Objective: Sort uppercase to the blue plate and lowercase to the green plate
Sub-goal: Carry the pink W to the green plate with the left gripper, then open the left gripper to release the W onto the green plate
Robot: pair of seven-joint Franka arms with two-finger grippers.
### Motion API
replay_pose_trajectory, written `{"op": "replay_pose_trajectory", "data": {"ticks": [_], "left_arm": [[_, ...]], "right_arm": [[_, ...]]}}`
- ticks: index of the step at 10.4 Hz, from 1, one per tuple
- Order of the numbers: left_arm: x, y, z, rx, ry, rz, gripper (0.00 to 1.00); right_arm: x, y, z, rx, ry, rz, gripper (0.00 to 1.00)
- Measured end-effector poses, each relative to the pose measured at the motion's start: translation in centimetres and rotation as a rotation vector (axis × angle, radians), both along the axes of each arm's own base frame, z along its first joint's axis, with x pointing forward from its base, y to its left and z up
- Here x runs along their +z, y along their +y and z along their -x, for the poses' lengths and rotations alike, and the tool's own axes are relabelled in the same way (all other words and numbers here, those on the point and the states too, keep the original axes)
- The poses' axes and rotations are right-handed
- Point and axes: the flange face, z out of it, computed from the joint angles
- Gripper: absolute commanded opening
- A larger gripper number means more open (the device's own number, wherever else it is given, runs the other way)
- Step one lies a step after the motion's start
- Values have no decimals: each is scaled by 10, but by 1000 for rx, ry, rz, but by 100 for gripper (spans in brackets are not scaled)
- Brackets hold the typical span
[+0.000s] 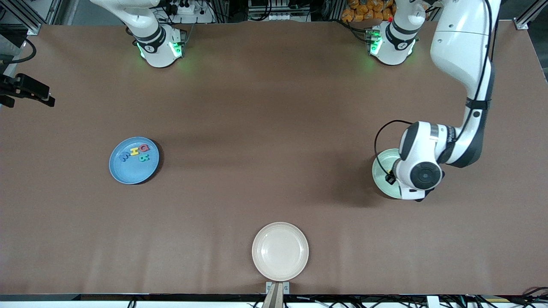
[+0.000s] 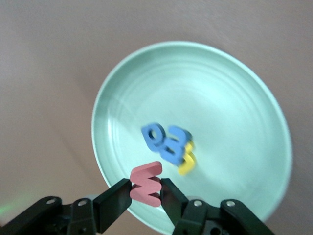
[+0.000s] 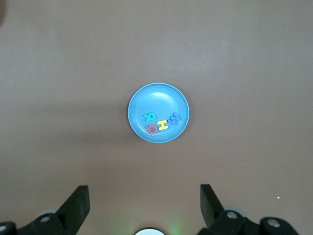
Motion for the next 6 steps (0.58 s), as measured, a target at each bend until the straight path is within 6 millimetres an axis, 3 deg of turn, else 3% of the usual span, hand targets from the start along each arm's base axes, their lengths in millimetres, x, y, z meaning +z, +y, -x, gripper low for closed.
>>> {"op": "replay_pose_trajectory", "data": {"ticks": [1, 2, 6], "left_arm": [[-1, 13, -2, -4, 6, 4, 44], [-1, 25, -4, -6, 10, 10, 99], [-1, 55, -7, 0, 12, -7, 100]], "right_arm": [[0, 0, 0, 1, 0, 0, 100], [0, 0, 0, 1, 0, 0, 100], [0, 1, 0, 2, -2, 0, 100]]}}
